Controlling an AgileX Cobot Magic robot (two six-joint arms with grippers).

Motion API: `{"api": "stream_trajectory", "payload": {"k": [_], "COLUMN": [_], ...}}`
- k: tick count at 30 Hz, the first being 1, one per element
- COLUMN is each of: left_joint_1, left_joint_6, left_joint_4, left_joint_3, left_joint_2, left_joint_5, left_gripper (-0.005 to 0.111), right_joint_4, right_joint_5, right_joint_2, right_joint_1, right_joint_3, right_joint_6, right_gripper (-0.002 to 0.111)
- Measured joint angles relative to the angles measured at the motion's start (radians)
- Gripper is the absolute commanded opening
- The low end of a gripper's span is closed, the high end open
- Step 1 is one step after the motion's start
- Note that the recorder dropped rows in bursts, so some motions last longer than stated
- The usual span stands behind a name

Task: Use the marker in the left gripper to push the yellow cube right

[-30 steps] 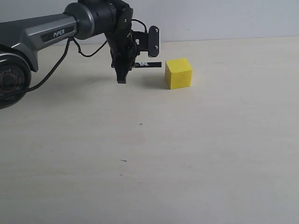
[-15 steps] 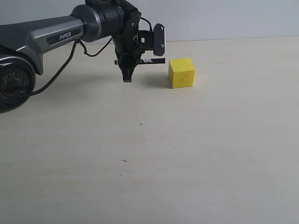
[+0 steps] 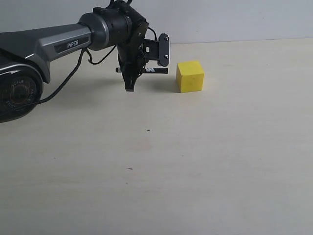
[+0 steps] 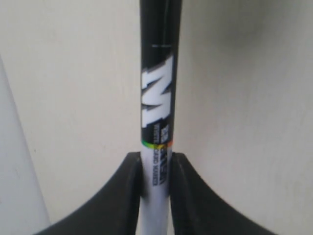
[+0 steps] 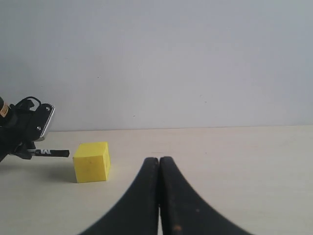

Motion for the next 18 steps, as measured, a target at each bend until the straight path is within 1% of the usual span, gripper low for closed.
{"api": "stream_trajectory", "payload": {"k": [6, 10, 14, 18], "left_joint_1": [-0.011, -0.058, -0.093, -0.073], "left_joint_6": [0.000, 0.025, 0.013, -0.017], "left_joint_4": [-0.010, -0.012, -0.029, -0.035], "left_joint_3": [0.000, 0.000, -0.002, -0.005], "left_joint_2": [0.000, 0.000, 0.000, 0.000], "left_joint_5": [-0.006, -0.034, -0.066, -0.030], "left_gripper": [0.000, 0.000, 0.000, 0.000], "right_joint_4": [0.000, 0.000, 0.000, 0.000], "right_joint_5": [0.000, 0.000, 0.000, 0.000], "right_joint_2": [0.000, 0.000, 0.000, 0.000], "right_joint_1": [0.000, 0.000, 0.000, 0.000], "right_joint_3": [0.000, 0.000, 0.000, 0.000], "right_joint_6": [0.000, 0.000, 0.000, 0.000], "right_gripper": [0.000, 0.000, 0.000, 0.000]}}
